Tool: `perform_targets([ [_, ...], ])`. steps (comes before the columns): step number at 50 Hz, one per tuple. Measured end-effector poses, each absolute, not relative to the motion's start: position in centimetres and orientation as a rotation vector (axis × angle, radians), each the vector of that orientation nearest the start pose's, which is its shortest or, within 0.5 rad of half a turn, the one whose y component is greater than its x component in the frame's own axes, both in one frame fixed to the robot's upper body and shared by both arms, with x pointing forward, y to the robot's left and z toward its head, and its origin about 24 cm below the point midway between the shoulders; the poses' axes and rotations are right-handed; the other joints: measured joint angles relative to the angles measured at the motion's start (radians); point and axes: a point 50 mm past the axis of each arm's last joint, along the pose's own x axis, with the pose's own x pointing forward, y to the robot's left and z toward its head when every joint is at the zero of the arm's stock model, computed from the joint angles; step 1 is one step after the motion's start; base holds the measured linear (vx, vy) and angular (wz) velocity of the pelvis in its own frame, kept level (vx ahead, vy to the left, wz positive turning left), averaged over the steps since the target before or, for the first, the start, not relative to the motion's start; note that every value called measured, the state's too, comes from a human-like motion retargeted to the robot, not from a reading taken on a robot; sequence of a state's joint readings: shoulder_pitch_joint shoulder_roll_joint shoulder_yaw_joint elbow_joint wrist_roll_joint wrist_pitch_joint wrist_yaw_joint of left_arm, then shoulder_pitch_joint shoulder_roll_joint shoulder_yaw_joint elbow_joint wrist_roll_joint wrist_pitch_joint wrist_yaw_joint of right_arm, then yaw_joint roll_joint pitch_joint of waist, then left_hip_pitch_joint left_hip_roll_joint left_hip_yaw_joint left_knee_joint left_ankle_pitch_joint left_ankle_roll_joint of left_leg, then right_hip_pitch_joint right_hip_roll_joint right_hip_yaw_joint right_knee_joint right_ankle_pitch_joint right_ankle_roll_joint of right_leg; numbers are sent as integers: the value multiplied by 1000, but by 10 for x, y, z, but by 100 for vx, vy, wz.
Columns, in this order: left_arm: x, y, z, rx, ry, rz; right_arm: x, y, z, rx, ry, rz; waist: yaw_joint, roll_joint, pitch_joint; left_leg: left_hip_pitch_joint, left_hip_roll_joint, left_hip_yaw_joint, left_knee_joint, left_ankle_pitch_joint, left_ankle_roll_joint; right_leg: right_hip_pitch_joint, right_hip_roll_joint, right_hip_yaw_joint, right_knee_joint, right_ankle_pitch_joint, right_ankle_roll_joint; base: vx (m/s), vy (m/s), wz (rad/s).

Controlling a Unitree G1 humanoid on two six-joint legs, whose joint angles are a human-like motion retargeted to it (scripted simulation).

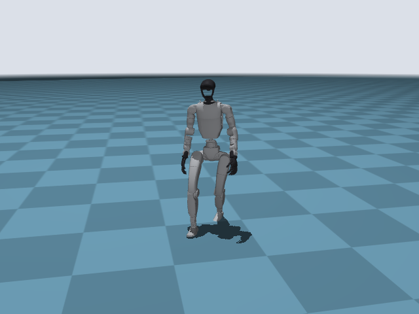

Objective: Walk

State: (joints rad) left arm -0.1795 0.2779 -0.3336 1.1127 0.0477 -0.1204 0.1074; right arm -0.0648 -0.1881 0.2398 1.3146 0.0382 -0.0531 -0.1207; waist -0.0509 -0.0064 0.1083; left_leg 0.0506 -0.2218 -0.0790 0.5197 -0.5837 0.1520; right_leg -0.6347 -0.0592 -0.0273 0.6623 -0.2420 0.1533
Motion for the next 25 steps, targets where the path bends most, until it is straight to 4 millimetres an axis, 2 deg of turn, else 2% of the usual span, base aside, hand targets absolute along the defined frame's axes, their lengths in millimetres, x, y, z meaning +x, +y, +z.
perform_targets([
  [3, 185, 214, -127, 543, 835, -108, 105, -213, -163, -383, 1169, -35, 0, 24, -18, 12, 36, -1, 107, -16, -28, -1, 30, -18, 24, 41, -14, 68, -11, 21],
  [5, 174, 212, -133, 533, 874, -111, 102, -212, -163, -396, 1170, -38, 9, 38, -26, 7, 61, 3, 220, 19, -58, -2, 48, -26, 110, 51, -45, 69, -11, 15],
  [7, 161, 209, -141, 514, 926, -114, 101, -216, -163, -418, 1168, -46, 1, 91, -18, -11, 131, -8, 385, 115, -122, 53, 94, -67, 140, 38, -85, 69, -12, 29],
  [10, 141, 204, -150, 488, 998, -129, 100, -220, -162, -432, 1160, -46, 12, 149, -14, -105, 227, -3, 673, 320, -205, 122, 160, -109, 167, -25, -154, 65, -10, 21],
  [12, 135, 201, -153, 479, 1026, -138, 104, -224, -160, -444, 1148, -48, 28, 164, -12, -199, 295, 17, 836, 399, -203, 171, 185, -125, 159, -70, -185, 64, -11, 23],
  [14, 133, 200, -154, 473, 1041, -143, 110, -227, -158, -462, 1132, -45, 51, 164, -8, -299, 355, 39, 956, 386, -161, 229, 198, -133, 135, -107, -202, 64, -12, 16],
  [18, 130, 199, -155, 457, 1051, -137, 128, -227, -152, -487, 1074, -21, 109, 140, 2, -473, 402, 83, 1002, 253, -83, 374, 205, -123, 55, -162, -205, 64, -12, -4],
  [22, 123, 200, -157, 432, 1060, -115, 153, -221, -143, -475, 985, 3, 158, 108, 17, -573, 379, 145, 779, 155, -68, 531, 189, -93, -22, -209, -187, 67, -8, -20],
  [25, 118, 201, -158, 422, 1075, -101, 172, -217, -135, -468, 918, 19, 171, 77, 23, -598, 322, 182, 474, 159, -96, 623, 155, -73, -72, -243, -172, 70, -5, -8],
])
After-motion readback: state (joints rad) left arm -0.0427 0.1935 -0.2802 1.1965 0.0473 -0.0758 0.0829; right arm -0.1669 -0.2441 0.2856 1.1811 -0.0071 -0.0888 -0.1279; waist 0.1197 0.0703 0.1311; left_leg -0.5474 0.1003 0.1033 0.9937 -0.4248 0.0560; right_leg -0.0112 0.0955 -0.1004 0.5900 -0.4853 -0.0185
